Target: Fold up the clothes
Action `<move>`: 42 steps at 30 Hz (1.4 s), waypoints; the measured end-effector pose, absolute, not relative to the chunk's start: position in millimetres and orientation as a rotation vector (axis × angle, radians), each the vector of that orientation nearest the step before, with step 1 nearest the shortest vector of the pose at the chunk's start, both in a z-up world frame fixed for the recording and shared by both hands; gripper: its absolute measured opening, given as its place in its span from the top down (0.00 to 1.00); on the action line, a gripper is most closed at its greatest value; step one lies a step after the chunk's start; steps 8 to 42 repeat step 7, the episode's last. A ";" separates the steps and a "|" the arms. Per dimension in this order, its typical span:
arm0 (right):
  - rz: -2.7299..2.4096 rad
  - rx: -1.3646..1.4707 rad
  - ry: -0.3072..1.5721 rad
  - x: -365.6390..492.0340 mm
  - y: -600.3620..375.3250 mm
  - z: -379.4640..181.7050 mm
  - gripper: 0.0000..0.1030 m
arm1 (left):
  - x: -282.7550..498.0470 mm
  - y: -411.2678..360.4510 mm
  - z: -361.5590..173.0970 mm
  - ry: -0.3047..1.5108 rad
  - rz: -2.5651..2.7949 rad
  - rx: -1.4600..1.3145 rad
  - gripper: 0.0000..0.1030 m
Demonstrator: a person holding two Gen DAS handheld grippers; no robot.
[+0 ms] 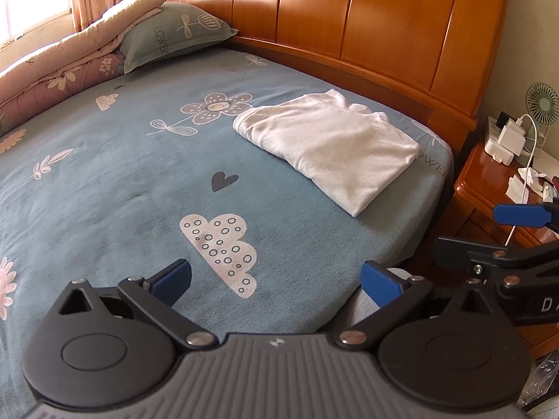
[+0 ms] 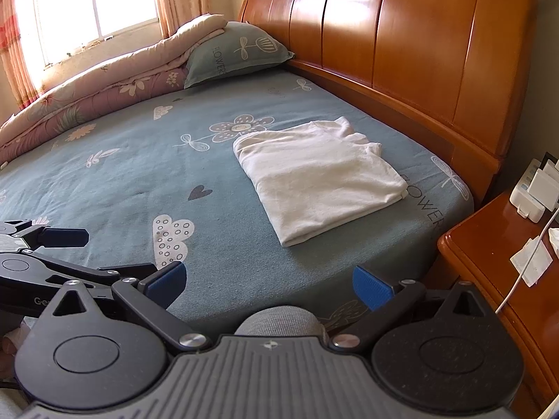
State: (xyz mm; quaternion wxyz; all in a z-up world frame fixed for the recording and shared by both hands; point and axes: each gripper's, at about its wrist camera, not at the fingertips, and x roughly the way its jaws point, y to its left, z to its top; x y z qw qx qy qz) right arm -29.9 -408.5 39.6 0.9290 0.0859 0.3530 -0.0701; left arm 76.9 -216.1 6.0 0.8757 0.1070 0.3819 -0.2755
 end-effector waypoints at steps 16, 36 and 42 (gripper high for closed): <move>-0.147 0.182 0.720 -30.9 -408.4 39.5 0.00 | 75.3 -216.2 6.8 0.789 -0.589 0.219 0.01; -0.147 0.182 0.720 -30.9 -408.4 39.5 0.00 | 75.3 -216.2 6.8 0.789 -0.589 0.219 0.01; -0.147 0.182 0.720 -30.9 -408.4 39.5 0.00 | 75.3 -216.2 6.8 0.789 -0.589 0.219 0.01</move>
